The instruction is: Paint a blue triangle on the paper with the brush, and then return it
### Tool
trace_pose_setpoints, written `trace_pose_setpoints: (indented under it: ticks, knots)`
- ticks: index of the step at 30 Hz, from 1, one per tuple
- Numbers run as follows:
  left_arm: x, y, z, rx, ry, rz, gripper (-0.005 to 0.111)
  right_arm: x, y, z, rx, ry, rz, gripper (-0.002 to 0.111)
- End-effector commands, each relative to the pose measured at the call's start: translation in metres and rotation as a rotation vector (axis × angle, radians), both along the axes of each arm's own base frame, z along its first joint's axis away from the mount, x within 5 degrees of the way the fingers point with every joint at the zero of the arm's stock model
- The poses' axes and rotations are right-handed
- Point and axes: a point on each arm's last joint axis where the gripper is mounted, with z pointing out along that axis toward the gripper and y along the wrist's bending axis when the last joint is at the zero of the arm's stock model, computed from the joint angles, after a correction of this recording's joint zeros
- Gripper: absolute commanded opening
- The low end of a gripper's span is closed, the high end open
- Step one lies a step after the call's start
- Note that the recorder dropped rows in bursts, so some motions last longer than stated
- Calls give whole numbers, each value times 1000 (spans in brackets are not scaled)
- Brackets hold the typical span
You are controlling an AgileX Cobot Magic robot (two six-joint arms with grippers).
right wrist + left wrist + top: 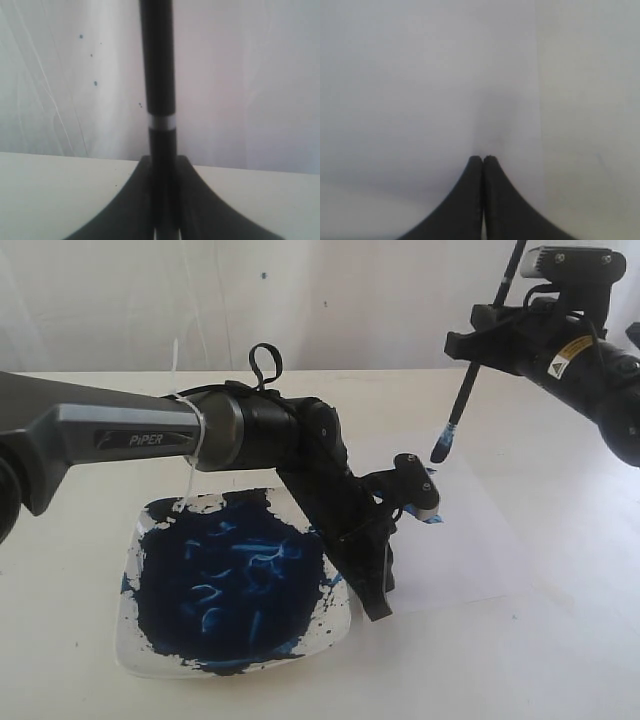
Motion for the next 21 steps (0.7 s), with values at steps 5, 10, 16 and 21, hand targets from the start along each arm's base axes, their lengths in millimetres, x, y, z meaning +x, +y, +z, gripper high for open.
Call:
trace_pose_setpoints:
  ticks: [5,10,16,21]
  knots:
    - [-3,-2,-3,5,21,-6,0,4,-1,-7,-2,-4,-3,0]
    - [-3,-2,-3,5,21,-6,0,4,0,-6,2,-12,-1,0]
    - [-3,-2,-3,5,21,-6,0,4,0,-3,17,-43,7,0]
    - [-3,-2,-3,5,21,-6,0,4,0,-3,18,-44,7,0]
